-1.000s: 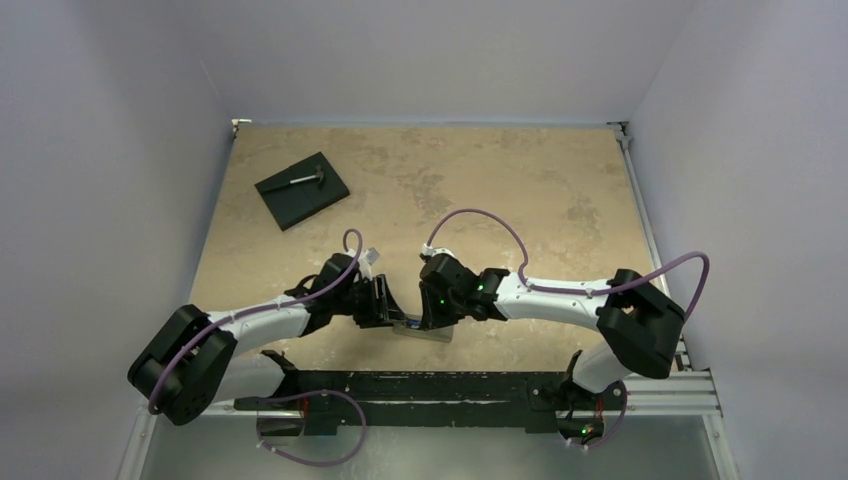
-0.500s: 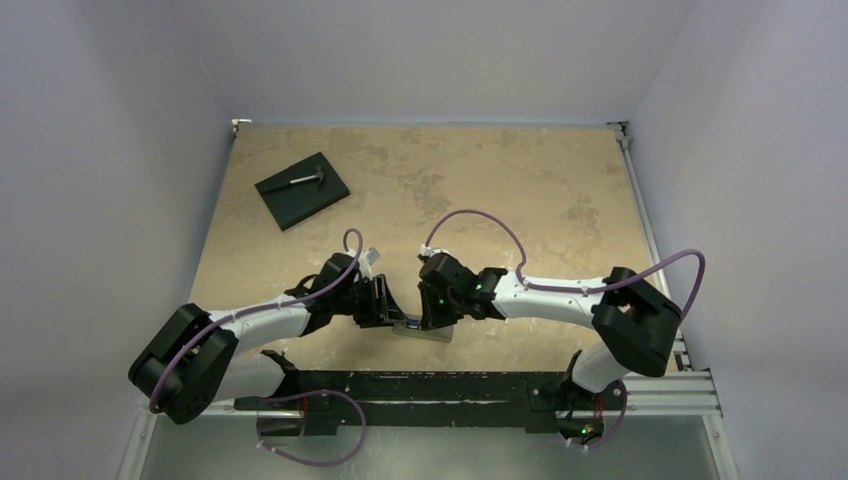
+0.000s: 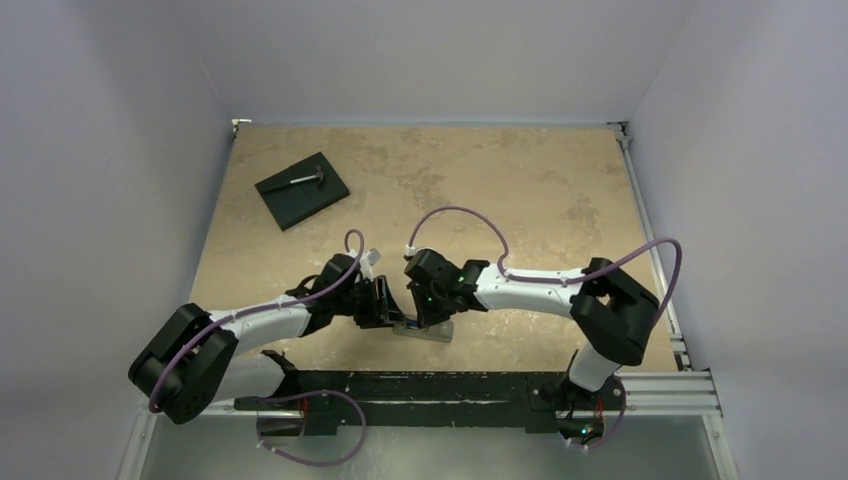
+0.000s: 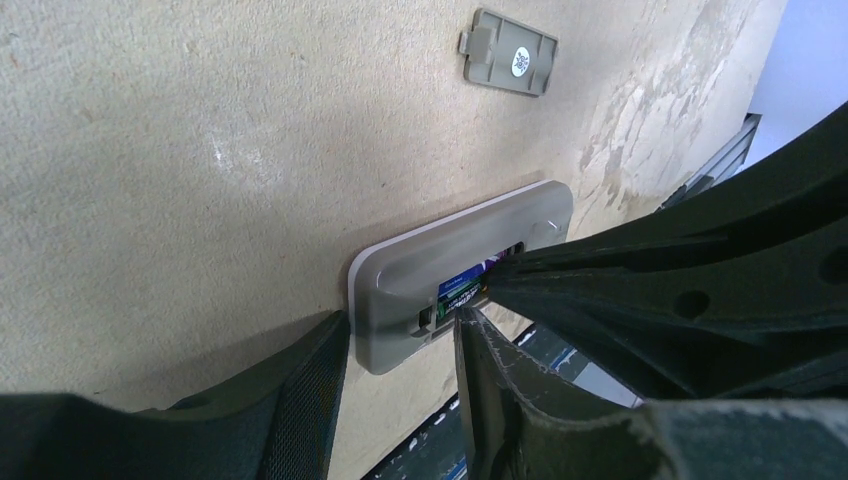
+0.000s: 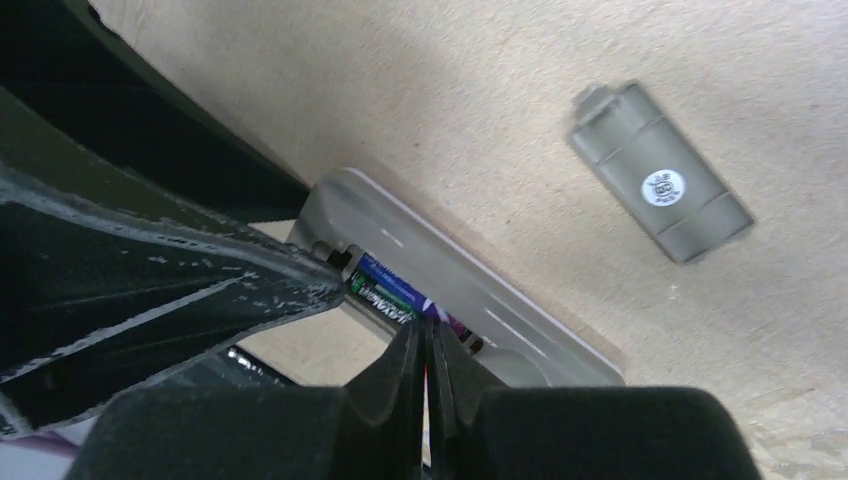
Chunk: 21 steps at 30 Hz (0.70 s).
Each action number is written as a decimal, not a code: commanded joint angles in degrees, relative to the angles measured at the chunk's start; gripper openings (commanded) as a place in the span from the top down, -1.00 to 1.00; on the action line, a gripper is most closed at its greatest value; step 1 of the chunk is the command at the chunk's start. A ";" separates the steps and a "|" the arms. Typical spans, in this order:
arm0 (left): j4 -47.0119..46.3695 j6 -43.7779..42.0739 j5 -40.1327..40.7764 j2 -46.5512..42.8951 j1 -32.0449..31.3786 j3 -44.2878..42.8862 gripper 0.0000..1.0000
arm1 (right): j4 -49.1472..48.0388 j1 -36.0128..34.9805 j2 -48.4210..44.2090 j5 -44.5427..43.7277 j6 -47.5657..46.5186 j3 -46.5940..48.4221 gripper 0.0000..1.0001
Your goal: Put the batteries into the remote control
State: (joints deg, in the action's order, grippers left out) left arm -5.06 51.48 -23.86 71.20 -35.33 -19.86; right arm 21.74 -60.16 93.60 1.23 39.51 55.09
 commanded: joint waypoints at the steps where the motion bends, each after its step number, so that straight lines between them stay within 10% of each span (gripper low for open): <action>1: -2.31 -0.21 -1.59 -0.40 -0.60 -0.30 0.16 | 2.51 -2.07 3.76 -1.03 -2.80 3.07 0.83; 21: 2.64 -2.92 1.01 -2.72 -0.64 -1.57 0.15 | 10.30 -4.98 2.87 -10.44 -2.33 10.74 0.87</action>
State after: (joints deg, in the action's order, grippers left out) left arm -3.22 50.39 -23.73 70.04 -35.51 -19.88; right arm 29.41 -64.82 99.00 -6.17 36.47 63.40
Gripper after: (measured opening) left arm 0.423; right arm 0.040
